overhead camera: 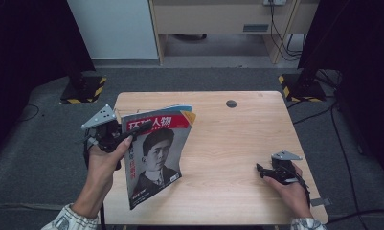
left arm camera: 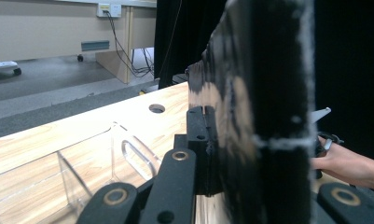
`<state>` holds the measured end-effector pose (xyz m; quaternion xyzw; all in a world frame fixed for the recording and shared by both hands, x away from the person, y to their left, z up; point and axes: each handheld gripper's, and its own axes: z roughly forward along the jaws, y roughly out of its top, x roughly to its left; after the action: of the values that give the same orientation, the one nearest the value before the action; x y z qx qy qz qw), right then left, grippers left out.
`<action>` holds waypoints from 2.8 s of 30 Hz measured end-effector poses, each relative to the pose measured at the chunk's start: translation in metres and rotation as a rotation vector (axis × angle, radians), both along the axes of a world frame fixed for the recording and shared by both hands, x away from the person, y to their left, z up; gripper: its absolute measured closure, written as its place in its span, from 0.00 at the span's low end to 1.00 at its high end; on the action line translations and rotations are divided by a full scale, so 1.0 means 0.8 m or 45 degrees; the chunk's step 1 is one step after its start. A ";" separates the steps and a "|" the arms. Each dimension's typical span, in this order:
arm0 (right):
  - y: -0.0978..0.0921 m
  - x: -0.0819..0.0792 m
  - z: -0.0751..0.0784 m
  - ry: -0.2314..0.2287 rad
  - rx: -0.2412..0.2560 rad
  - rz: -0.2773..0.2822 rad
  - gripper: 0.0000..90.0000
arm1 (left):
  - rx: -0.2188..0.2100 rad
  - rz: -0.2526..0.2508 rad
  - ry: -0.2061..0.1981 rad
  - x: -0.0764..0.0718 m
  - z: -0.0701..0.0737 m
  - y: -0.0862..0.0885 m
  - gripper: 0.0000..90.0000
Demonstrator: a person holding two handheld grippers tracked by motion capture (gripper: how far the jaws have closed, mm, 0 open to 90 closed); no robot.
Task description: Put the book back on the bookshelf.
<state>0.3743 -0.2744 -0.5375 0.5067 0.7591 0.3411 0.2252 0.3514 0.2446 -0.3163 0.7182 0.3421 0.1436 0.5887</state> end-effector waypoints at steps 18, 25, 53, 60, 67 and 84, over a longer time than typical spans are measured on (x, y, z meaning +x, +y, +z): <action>0.000 -0.001 0.000 0.003 -0.002 0.006 0.30 | 0.007 0.112 -0.026 -0.020 -0.001 0.065 0.96; 0.000 -0.001 0.000 0.004 -0.003 0.014 0.31 | 0.026 0.143 -0.037 -0.030 0.001 0.080 0.96; 0.000 -0.001 0.000 0.005 -0.002 0.012 0.31 | 0.028 0.280 -0.072 -0.052 0.007 0.148 0.96; 0.000 -0.001 0.000 0.005 -0.001 0.012 0.31 | 0.020 0.318 -0.073 -0.054 0.006 0.163 0.96; 0.000 -0.001 0.000 0.005 -0.002 0.013 0.31 | 0.014 0.370 -0.084 -0.048 0.003 0.175 0.96; 0.001 -0.001 0.000 0.003 -0.003 0.016 0.31 | 0.033 0.470 -0.141 0.003 -0.007 0.177 0.96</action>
<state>0.3733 -0.2740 -0.5374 0.5022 0.7628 0.3411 0.2226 0.3540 0.3865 -0.3221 0.6417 0.4334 0.2927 0.5610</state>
